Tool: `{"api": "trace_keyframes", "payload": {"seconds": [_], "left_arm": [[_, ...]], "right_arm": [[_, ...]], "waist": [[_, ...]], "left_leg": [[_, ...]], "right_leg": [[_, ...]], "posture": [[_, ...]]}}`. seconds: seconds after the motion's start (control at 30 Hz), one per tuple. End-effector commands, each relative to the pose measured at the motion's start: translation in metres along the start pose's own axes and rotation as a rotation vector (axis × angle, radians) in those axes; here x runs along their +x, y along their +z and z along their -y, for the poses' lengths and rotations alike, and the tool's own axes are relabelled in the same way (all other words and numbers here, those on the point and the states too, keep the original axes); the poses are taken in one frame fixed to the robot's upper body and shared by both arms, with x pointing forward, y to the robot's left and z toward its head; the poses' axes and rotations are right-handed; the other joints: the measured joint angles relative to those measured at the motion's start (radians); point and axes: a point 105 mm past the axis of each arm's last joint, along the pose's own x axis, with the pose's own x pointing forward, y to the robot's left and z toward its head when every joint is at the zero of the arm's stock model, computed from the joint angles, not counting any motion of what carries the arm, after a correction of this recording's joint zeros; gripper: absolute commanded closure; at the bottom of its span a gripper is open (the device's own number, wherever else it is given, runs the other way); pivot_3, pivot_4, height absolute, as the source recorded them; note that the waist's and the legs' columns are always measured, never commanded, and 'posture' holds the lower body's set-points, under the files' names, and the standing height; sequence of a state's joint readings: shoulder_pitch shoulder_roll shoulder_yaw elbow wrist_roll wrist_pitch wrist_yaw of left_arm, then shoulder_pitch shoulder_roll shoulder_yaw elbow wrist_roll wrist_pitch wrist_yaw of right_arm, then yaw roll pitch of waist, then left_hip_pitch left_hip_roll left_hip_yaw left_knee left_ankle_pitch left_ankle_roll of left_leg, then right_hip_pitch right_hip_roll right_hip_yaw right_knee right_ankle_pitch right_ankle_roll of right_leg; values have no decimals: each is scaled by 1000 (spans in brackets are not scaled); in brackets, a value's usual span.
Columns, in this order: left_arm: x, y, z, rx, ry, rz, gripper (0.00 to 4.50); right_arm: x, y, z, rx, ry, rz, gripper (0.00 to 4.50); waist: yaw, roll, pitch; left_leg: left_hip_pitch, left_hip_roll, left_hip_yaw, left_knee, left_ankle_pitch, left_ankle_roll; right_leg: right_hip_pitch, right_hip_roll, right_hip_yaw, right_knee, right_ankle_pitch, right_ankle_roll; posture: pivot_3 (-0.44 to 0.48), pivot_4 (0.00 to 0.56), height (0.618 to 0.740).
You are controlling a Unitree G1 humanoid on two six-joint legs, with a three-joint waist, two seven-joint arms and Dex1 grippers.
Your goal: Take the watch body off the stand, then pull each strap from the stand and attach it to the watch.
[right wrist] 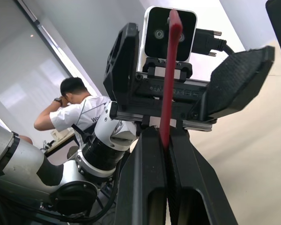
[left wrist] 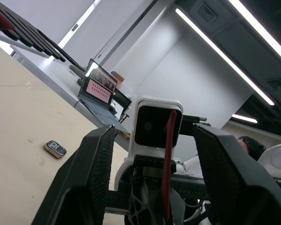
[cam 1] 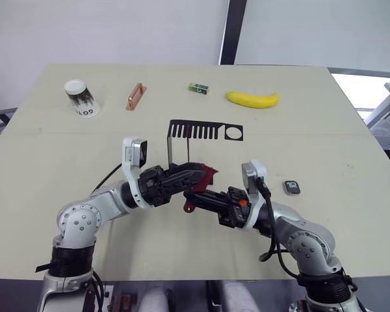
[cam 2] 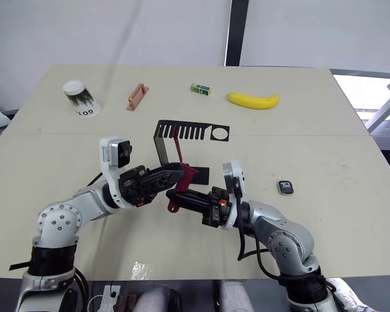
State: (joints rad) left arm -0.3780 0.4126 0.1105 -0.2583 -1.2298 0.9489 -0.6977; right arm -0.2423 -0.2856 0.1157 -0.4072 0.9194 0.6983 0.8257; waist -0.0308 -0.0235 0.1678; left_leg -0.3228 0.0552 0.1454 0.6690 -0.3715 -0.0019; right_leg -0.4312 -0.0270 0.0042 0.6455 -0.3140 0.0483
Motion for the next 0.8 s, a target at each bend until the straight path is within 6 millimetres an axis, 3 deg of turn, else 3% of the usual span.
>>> {"api": "trace_keyframes", "payload": {"seconds": [0.03, 0.8], "left_arm": [[0, -2, 3, 10, -22, -15, 1761], [8, -7, 1, 19, -48, -23, 1761]], "right_arm": [[2, 1, -9, -20, 53, 1, 4500], [-1, -1, -7, -26, 40, -16, 4500]], "waist": [[0, 0, 0], [0, 0, 0]], "left_leg": [[0, 0, 0, 0, 0, 0], [0, 0, 0, 0, 0, 0]], "right_leg": [[0, 0, 0, 0, 0, 0], [0, 0, 0, 0, 0, 0]], "posture": [[0, 150, 738], [0, 150, 738]]}}
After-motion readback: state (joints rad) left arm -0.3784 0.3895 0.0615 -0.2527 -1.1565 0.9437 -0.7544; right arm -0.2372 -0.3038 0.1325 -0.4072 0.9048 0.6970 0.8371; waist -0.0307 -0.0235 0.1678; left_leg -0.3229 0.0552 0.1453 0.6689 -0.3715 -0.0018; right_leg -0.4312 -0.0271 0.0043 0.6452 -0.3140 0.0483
